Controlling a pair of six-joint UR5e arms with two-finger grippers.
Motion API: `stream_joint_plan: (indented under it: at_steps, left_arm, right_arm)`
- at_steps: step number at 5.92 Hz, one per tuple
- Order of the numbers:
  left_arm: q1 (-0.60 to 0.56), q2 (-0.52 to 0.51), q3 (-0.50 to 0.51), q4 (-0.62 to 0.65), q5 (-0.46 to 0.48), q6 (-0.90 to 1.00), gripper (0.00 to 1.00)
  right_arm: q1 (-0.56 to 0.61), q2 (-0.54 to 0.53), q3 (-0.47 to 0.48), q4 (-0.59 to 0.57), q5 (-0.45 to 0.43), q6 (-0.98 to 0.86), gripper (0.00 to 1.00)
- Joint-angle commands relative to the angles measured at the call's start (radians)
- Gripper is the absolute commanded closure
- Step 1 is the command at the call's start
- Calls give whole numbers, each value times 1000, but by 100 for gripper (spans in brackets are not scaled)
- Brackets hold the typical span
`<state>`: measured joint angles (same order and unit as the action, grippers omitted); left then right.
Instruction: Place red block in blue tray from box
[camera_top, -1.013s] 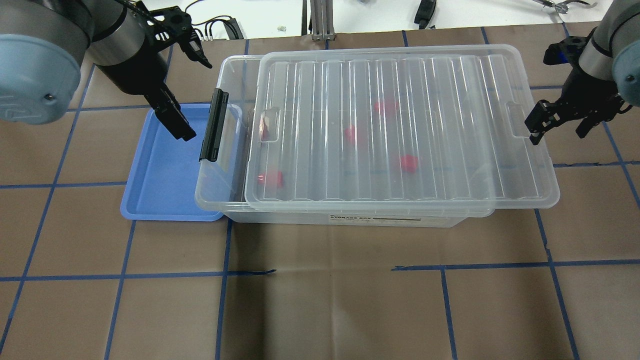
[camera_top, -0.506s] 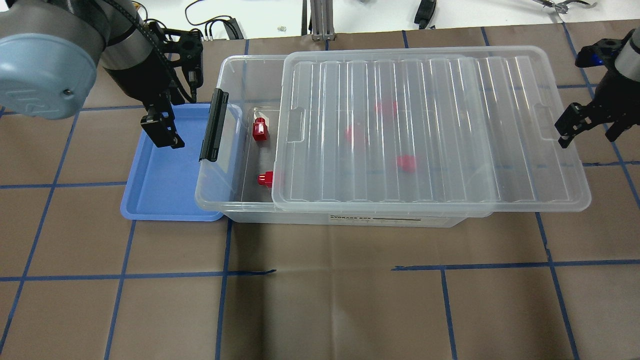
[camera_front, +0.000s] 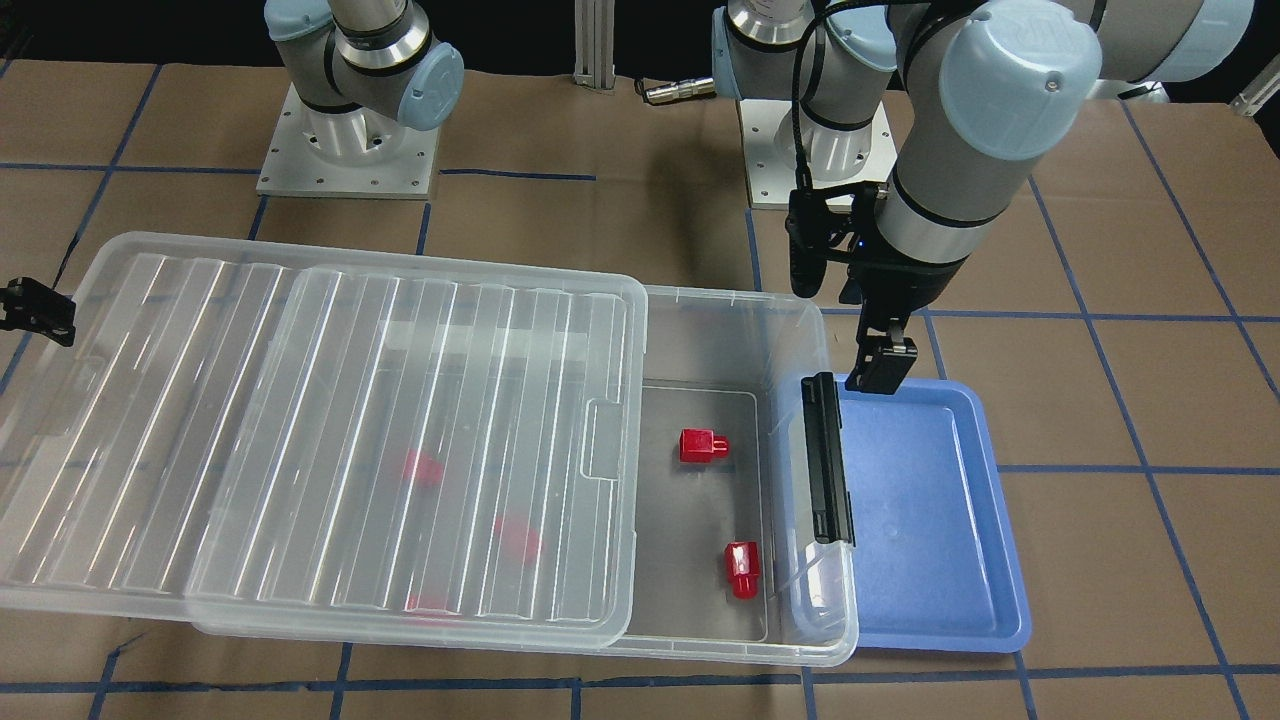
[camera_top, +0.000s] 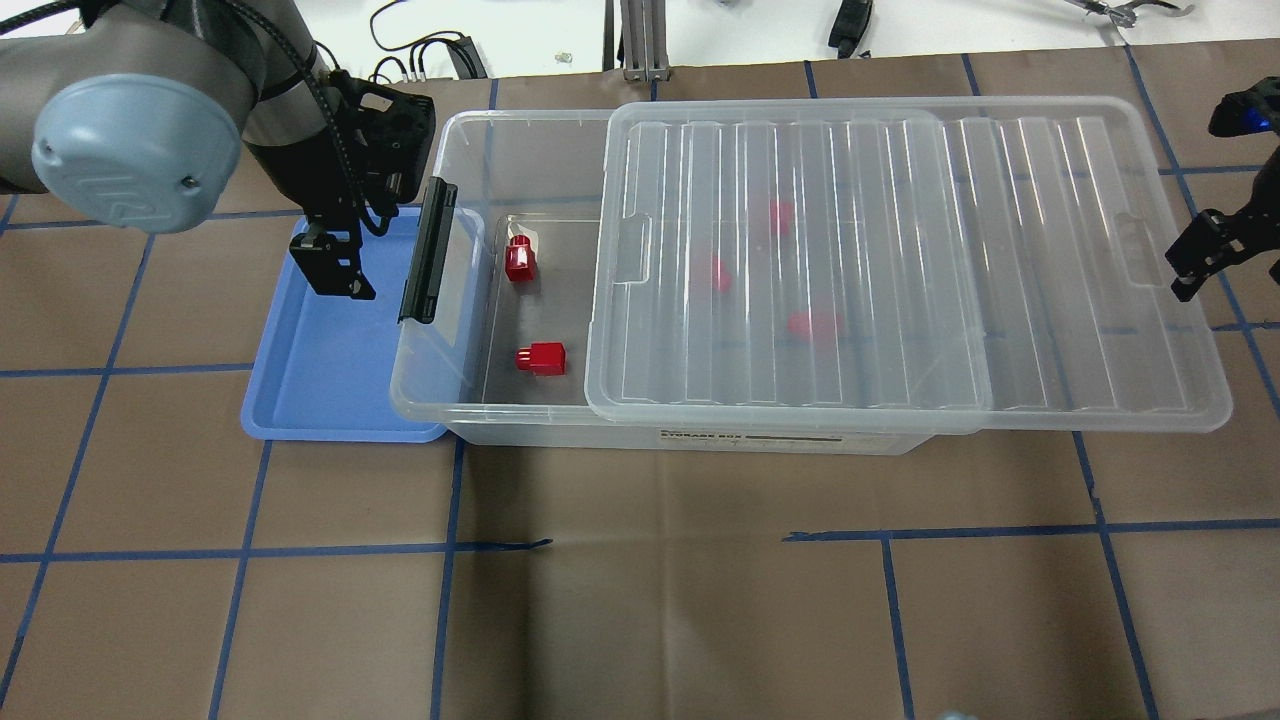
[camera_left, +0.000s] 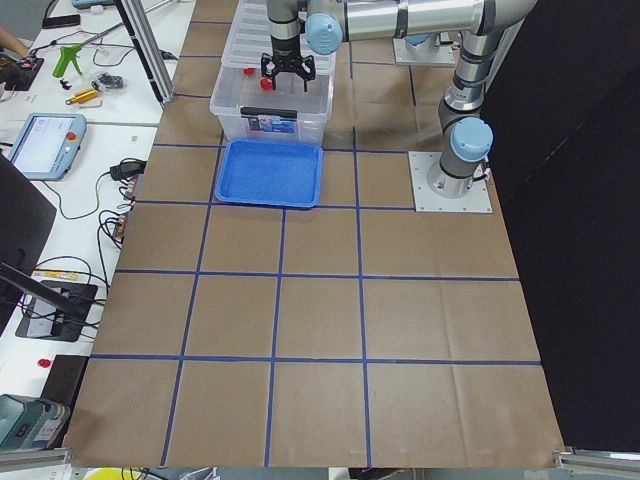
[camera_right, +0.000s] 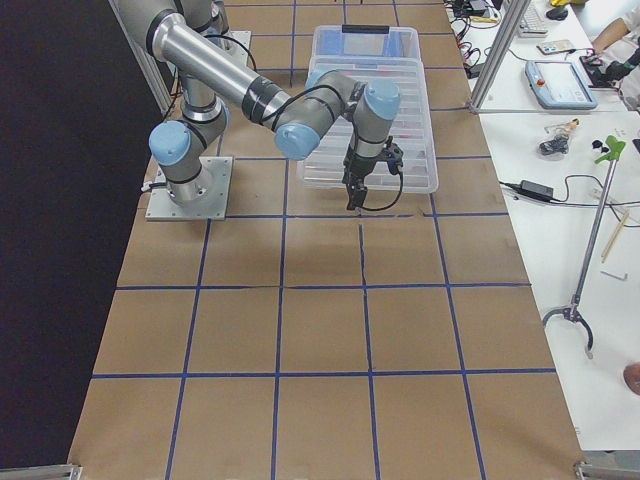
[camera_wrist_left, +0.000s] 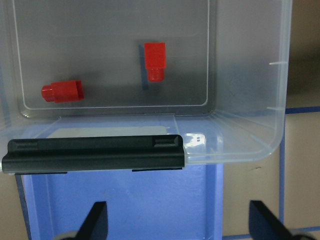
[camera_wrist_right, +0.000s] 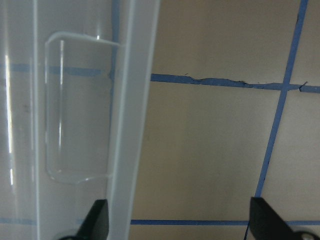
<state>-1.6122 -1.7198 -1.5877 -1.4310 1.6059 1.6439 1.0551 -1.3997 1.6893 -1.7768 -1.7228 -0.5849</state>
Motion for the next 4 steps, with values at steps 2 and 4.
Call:
stream_joint_plan:
  at_steps: [2, 4]
  left_arm:
    - [-129, -127, -20, 189, -10, -53, 2]
    - [-124, -183, -55, 278, -44, -55, 2]
  right_arm:
    - [47, -83, -162, 201, 34, 240, 0]
    - [242, -103, -287, 432, 112, 490, 0]
